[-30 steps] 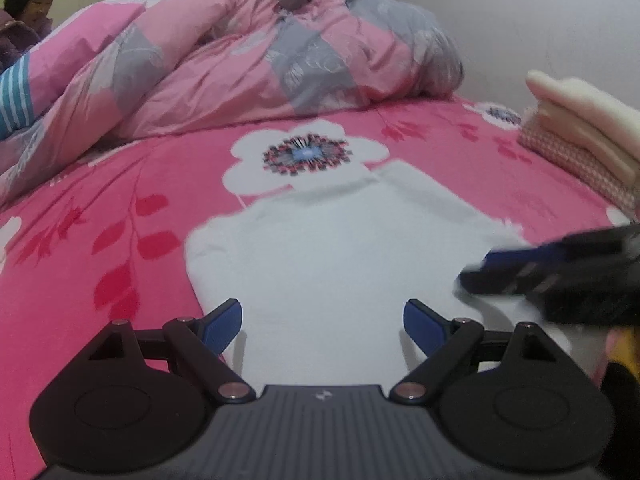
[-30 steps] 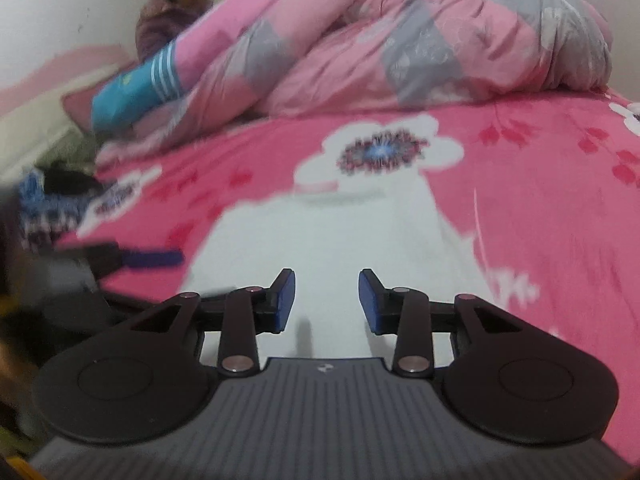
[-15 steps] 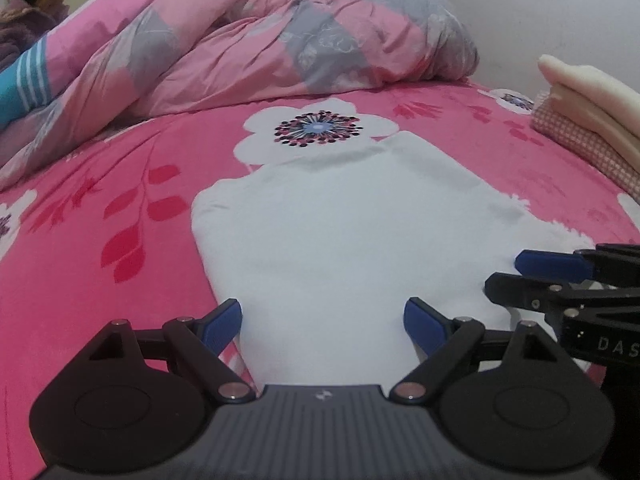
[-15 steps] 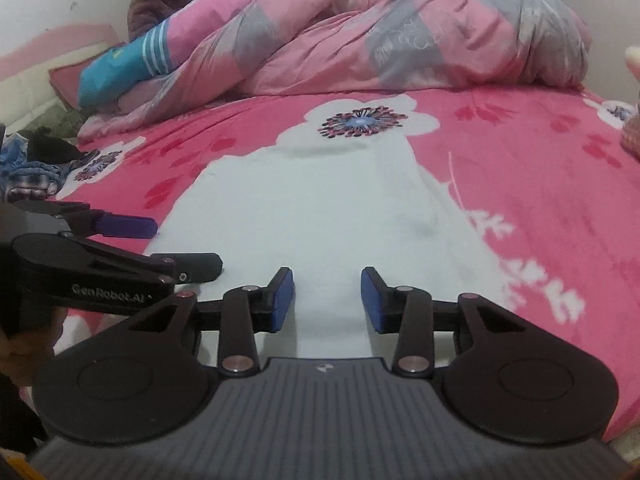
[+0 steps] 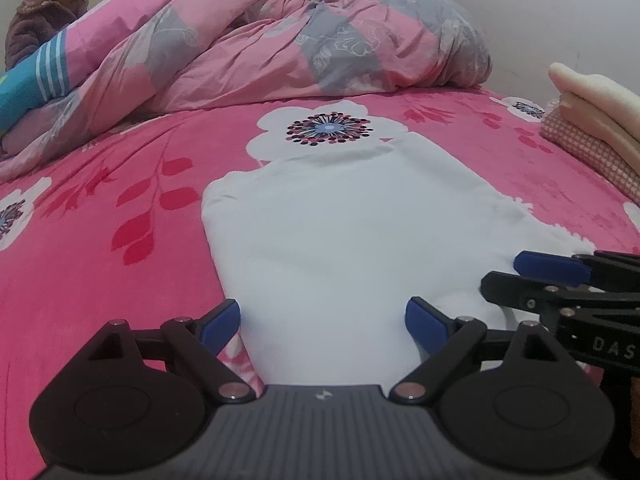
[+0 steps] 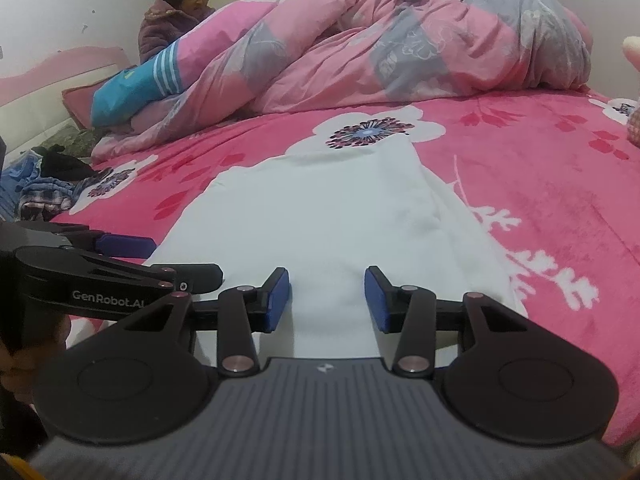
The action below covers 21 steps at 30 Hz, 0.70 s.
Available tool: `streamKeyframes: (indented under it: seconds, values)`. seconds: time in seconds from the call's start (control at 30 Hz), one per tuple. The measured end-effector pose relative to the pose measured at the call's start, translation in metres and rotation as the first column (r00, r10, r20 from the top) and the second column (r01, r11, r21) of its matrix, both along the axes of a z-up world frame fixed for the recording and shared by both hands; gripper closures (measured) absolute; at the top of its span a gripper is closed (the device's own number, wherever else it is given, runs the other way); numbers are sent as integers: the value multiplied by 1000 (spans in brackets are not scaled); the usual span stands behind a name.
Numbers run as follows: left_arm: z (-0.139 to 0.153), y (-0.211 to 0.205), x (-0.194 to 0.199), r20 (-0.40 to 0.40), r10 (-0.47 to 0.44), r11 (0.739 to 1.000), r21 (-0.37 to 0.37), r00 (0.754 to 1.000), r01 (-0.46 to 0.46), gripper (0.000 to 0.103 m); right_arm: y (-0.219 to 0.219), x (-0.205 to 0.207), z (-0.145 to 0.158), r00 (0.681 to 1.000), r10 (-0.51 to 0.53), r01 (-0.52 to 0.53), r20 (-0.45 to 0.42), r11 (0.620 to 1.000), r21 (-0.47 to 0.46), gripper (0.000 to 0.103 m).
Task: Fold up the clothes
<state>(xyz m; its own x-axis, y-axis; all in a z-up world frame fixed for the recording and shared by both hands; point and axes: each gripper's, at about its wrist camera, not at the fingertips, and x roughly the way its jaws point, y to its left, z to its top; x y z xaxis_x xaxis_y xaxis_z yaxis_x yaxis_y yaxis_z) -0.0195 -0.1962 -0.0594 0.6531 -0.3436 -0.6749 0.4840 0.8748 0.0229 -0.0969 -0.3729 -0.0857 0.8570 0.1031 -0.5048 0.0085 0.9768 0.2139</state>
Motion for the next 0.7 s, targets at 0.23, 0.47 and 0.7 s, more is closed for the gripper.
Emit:
streamKeyframes:
  seconds: [0.23, 0.47, 0.7]
  values:
    - [1, 14, -13, -42, -26, 998, -49, 999, 24, 11, 6, 5, 4, 999, 24, -25, -28, 999, -29, 51]
    - [-10, 22, -26, -96, -68, 995, -79, 993, 60, 11, 13, 9, 8, 997, 44, -47, -60, 997, -54, 42]
    - [-16, 29, -28, -115, -95, 990, -115, 989, 82, 11, 8, 10, 20, 996, 31, -32, -82, 999, -17, 35]
